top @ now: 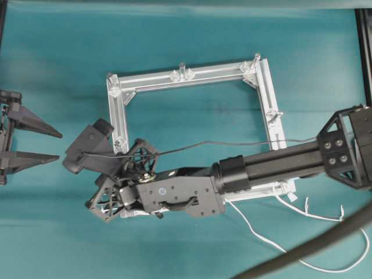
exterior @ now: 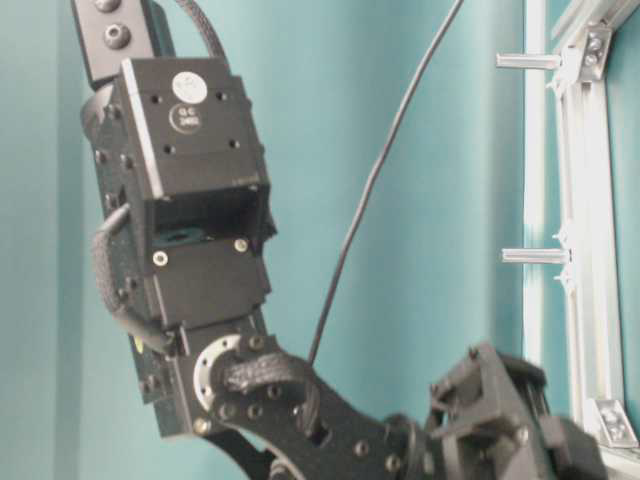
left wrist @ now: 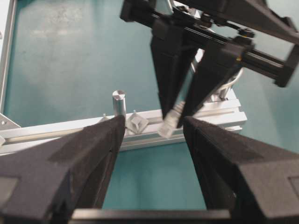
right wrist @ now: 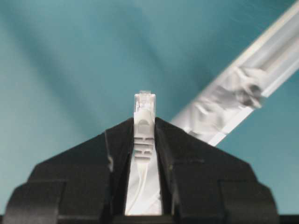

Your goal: Move the cable alternately left and right between 8 pins so it hooks onto each one.

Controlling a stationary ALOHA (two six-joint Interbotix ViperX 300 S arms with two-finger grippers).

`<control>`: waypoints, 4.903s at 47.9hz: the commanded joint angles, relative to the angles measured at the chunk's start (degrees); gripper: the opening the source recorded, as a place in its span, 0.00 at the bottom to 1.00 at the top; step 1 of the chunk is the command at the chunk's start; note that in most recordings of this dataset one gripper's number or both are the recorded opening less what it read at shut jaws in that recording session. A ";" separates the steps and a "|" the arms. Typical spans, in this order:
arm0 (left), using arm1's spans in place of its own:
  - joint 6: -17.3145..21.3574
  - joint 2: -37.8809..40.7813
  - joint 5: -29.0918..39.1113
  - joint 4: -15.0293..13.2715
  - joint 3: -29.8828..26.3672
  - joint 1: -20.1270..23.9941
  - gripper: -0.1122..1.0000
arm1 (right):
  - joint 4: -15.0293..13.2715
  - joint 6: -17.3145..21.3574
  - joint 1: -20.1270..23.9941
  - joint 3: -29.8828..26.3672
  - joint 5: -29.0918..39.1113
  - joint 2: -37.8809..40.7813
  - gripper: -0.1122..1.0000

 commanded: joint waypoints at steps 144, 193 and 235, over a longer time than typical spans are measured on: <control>0.18 0.26 -0.26 0.26 -0.88 -0.44 0.69 | 6.15 -16.00 -23.82 -12.30 -5.27 3.52 0.24; 0.44 -8.96 2.37 0.26 4.66 -0.44 0.69 | 3.87 -9.84 -16.26 21.88 -29.09 -15.47 0.24; 0.35 -18.54 10.90 0.26 1.67 -0.18 0.69 | -0.35 -10.20 -12.39 32.08 -43.95 -20.74 0.24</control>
